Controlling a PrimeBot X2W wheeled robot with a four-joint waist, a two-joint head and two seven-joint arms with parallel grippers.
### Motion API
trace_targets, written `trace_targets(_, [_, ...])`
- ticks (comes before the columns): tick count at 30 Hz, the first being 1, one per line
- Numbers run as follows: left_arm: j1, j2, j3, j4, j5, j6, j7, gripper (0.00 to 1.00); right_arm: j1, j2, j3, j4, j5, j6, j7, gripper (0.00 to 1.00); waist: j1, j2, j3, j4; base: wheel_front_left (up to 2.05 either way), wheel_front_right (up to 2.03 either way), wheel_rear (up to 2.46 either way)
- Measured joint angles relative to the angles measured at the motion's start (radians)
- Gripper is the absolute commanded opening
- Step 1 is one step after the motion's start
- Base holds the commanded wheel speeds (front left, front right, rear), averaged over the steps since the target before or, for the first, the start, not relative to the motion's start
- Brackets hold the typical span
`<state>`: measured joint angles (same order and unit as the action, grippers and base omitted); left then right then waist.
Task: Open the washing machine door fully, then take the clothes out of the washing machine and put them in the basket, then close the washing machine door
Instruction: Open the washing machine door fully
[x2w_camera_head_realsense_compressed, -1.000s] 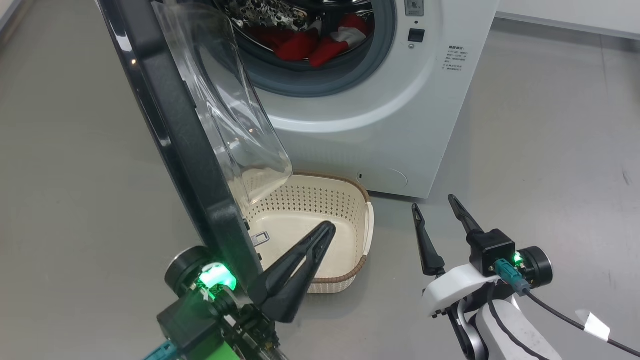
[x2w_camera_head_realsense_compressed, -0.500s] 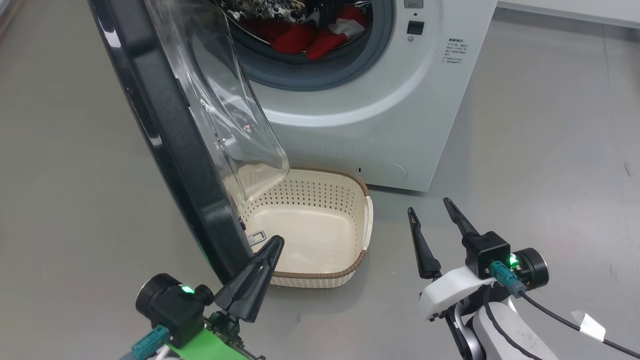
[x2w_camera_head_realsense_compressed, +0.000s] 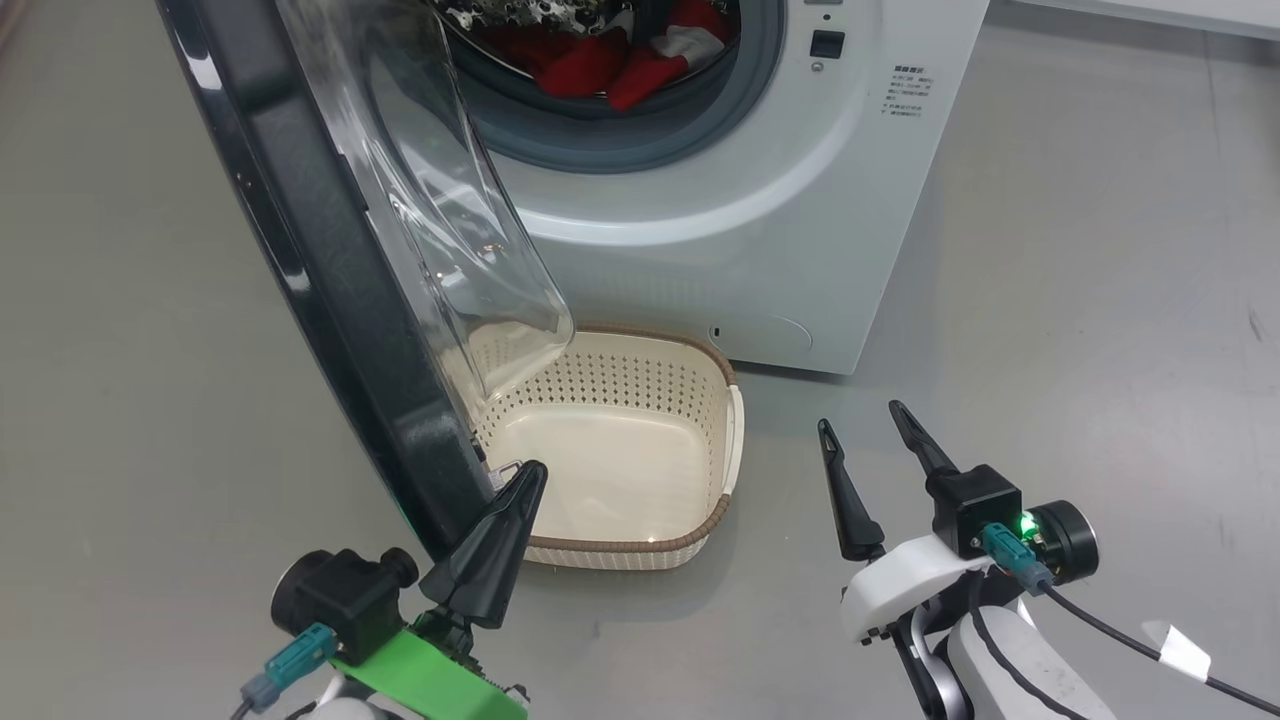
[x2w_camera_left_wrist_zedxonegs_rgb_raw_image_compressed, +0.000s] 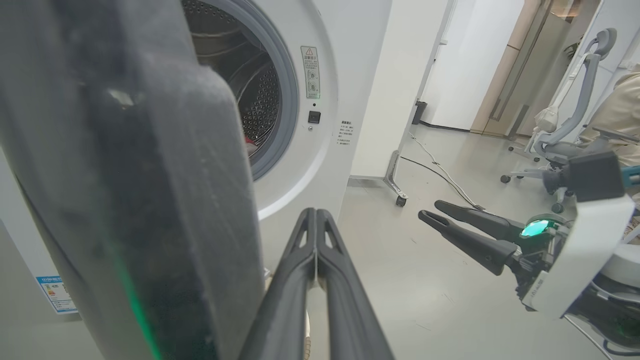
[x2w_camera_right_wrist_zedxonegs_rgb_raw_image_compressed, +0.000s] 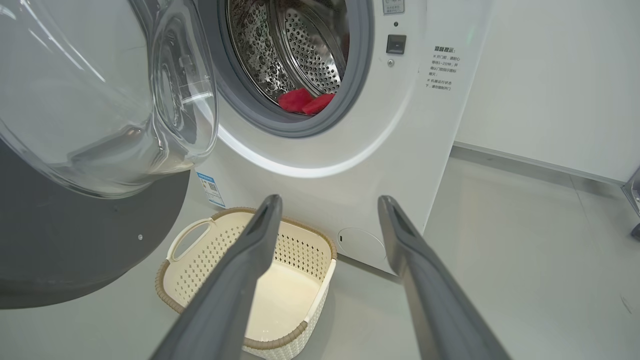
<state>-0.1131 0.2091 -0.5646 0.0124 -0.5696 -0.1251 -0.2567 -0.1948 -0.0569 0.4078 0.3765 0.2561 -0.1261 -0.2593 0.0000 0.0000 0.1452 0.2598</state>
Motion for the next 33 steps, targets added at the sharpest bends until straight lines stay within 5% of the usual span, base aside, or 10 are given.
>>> trace_targets(21, [-0.001, -0.029, 0.046, 0.1, -0.021, 0.007, 0.0, 0.0, 0.0, 0.0, -0.006, 0.019, 0.028, 0.0, 0.0, 1.0, 0.0, 0.0, -0.018, 0.075, 0.0, 0.0, 0.0])
trace_targets(33, [0.0, -0.016, 0.148, 0.13, -0.019, 0.058, 0.0, 0.0, 0.006, 0.0, -0.027, 0.03, 0.035, 0.0, 0.0, 1.0, 0.0, 0.0, -0.023, 0.122, 0.0, 0.0, 0.0])
